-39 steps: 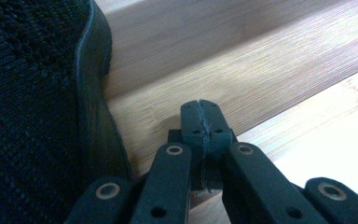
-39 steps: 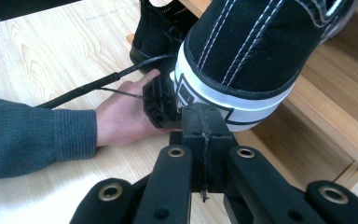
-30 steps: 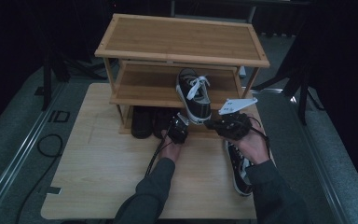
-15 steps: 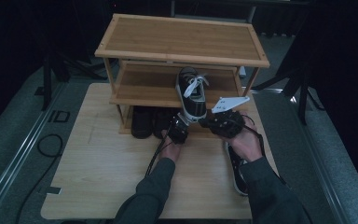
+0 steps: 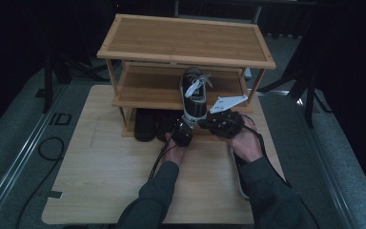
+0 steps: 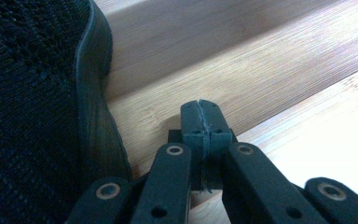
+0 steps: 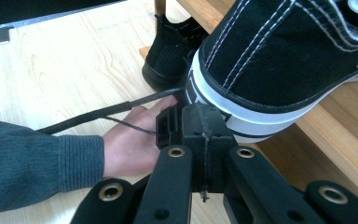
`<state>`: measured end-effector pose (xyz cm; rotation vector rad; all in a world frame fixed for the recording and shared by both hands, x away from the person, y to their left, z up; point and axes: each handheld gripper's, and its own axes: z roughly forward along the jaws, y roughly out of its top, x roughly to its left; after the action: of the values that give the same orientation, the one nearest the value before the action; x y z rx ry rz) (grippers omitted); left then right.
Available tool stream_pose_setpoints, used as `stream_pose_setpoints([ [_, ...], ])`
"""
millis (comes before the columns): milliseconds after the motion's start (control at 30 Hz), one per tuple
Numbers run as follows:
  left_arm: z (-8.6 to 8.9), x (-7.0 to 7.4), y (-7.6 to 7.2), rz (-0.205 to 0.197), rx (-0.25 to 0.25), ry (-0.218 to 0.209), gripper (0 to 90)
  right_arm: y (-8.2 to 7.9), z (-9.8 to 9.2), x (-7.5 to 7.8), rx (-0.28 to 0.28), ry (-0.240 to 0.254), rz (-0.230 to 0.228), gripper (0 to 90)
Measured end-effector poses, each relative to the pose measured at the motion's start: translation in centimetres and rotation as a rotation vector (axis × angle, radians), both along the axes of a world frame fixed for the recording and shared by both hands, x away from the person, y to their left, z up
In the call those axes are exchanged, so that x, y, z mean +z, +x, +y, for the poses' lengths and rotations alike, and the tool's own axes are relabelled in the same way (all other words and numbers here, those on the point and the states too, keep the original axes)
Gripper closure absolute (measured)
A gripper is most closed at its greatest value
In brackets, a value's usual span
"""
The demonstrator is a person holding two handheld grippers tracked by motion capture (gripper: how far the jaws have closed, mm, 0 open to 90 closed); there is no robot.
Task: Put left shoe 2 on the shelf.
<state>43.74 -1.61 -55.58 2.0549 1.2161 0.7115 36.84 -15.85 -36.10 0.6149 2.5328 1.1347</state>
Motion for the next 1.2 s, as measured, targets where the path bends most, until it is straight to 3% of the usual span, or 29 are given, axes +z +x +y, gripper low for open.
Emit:
stream_pose_setpoints([
  [600, 0.0, 0.1, 0.0, 0.005, 0.001, 0.021, 90.0, 0.9, 0.0, -0.2, -0.005, 0.025, 0.026, 90.0],
  [900, -0.1, 0.1, -0.1, 0.002, 0.007, 0.015, 90.0, 1.5, 0.0, -0.3, -0.038, 0.019, 0.019, 90.0],
  [967, -0.1, 0.1, -0.1, 0.003, 0.005, 0.014, 90.0, 1.8, -0.1, -0.3, -0.033, 0.041, 0.036, 90.0],
  [1200, -0.1, 0.1, 0.0, 0.002, 0.010, 0.005, 90.0, 1.9, 0.1, -0.4, -0.034, 0.040, 0.034, 90.0],
])
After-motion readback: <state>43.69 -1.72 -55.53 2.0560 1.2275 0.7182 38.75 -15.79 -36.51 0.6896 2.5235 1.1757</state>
